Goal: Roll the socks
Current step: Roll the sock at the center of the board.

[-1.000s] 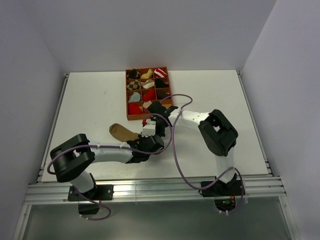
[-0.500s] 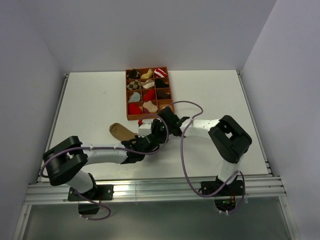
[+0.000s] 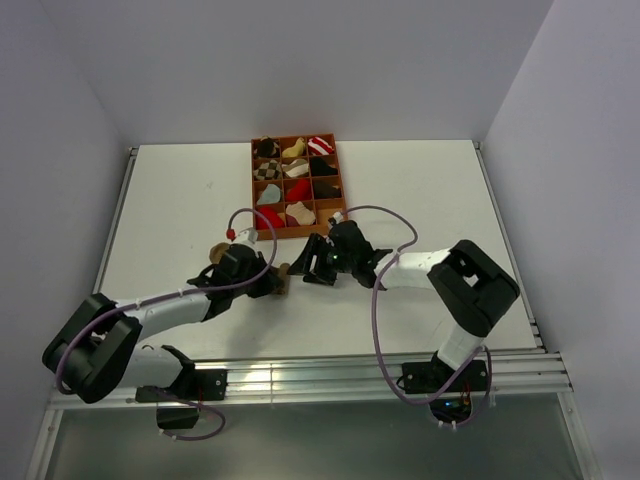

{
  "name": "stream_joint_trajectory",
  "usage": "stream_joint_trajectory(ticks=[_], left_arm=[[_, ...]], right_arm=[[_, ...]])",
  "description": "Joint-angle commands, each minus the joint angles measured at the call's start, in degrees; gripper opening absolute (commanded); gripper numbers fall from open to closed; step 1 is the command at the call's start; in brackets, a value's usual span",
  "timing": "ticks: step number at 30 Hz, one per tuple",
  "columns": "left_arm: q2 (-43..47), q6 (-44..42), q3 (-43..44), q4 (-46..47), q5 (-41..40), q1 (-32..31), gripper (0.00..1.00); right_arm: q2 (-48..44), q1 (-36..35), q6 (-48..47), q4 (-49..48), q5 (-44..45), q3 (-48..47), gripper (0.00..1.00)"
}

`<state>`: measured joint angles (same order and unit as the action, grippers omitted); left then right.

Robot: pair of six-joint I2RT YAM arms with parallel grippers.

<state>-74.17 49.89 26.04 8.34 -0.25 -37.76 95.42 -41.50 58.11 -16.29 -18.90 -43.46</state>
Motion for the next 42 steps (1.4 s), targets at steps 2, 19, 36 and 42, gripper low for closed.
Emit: stream_joint_trajectory(ticks=[2,19,36,42], left_arm=[[-1.9,1.9,-2.0,6.9,14.2,4.9,0.0],[-9.0,5.1,-6.9,12.9,25.6,17.2,0.0],[-12.5,5.2,-7.6,12.8,27.3,18.9,0.01],[-7.8,2.8,-6.4,7.5,23.8,18.8,0.31]], right_arm=[[2.4,-0.8,1.8,-9.0,-0.4,1.0,0.66],[12.5,-2.6,4.5,-16.4,0.9,-1.1,0.6],[16.1,-3.3,2.8,-15.9,1.4,-3.2,0.22],[12.9,-3.4,-0.9,-4.4,3.6,-5.8,0.0]])
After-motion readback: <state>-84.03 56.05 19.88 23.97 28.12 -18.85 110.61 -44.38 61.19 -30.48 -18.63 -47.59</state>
